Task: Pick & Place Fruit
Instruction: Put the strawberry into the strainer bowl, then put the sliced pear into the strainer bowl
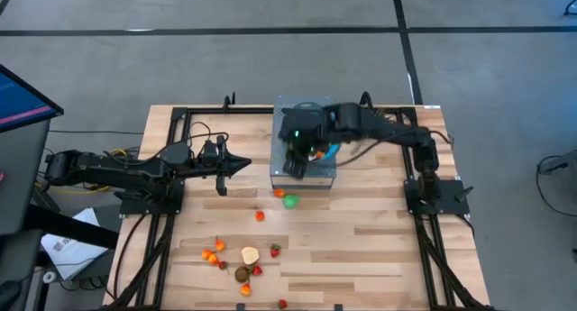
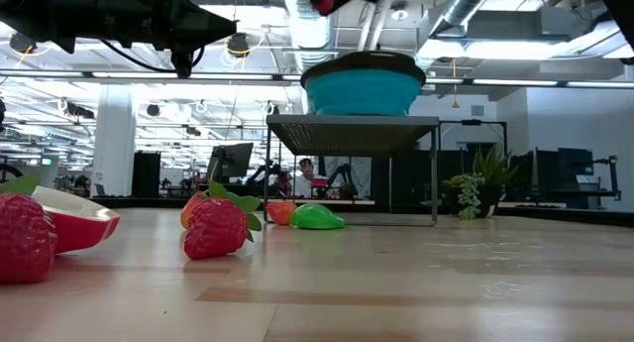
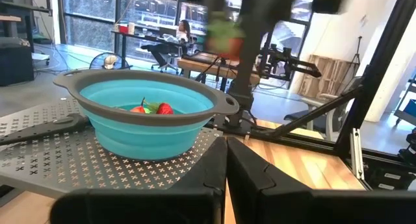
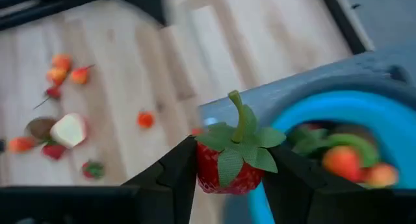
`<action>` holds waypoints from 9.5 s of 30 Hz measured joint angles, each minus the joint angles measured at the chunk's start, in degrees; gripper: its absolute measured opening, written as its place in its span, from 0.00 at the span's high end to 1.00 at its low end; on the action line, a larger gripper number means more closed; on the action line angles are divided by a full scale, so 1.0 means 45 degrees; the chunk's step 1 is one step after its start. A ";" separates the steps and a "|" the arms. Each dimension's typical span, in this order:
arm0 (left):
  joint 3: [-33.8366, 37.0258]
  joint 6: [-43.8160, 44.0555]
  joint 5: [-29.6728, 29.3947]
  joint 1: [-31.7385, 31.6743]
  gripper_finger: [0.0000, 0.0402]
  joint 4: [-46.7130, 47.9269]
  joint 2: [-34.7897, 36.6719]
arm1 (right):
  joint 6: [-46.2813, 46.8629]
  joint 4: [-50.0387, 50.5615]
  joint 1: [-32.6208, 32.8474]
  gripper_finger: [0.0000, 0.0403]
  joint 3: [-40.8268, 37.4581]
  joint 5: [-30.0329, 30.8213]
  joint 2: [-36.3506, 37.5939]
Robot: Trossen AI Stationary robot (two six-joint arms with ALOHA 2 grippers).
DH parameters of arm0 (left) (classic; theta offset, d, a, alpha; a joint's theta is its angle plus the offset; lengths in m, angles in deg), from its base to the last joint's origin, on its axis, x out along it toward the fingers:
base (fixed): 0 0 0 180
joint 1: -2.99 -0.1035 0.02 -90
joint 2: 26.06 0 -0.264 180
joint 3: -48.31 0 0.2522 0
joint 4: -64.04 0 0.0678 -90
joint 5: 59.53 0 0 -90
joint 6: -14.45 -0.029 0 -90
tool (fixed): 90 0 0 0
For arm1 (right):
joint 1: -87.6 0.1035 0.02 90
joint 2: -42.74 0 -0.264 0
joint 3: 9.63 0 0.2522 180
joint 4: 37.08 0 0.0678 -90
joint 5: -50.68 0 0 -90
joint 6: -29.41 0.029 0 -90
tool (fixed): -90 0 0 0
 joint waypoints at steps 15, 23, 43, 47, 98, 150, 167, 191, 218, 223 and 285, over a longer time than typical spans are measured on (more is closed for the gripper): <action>0.0000 0.0000 0.0001 0.0000 1.00 0.0000 0.0000 | -0.2475 0.2388 -0.2921 0.60 -0.0184 -0.0021 -0.0376; 0.0000 0.0000 0.0001 0.0000 1.00 -0.0003 0.0000 | -0.3363 0.2436 -0.3528 0.64 -0.0173 -0.0039 -0.0524; 0.0001 0.0000 0.0001 0.0000 1.00 0.0001 0.0000 | -0.4108 0.1893 -0.1910 0.99 -0.0167 -0.1715 0.0000; 0.0000 0.0000 0.0001 0.0000 1.00 0.0001 0.0000 | -0.4083 0.1248 -0.1088 0.96 -0.0167 -0.1766 -0.0005; 0.0000 0.0000 0.0031 0.0005 1.00 0.0009 0.0000 | -0.1979 -0.5177 0.2753 1.00 -0.4233 -0.0317 0.0893; 0.0000 0.2856 0.0001 0.0003 1.00 -0.0105 0.0000 | 0.5883 -1.7829 0.7588 1.00 -2.1027 0.6859 0.7509; 0.0005 0.3026 0.0006 0.0309 1.00 0.0001 0.0000 | 0.6557 -1.7915 0.5823 1.00 -1.5784 0.6702 0.1159; 0.0005 0.3031 0.0006 0.0350 1.00 0.0011 0.0000 | 0.9070 -1.4068 0.4189 1.00 -1.3310 0.5592 -0.0355; 0.0005 0.3041 0.0006 0.0347 1.00 -0.0005 0.0000 | 0.9622 -1.3220 0.4556 1.00 -1.3339 0.4439 -0.0110; 0.0005 0.3041 0.0006 0.0345 1.00 -0.0018 0.0000 | 0.9570 -1.4111 0.4265 1.00 -1.3324 0.5340 -0.0663; 0.0005 0.2997 0.0006 0.0345 1.00 0.0001 0.0000 | 0.9191 -1.1048 0.4222 1.00 -1.1950 0.5828 -0.1409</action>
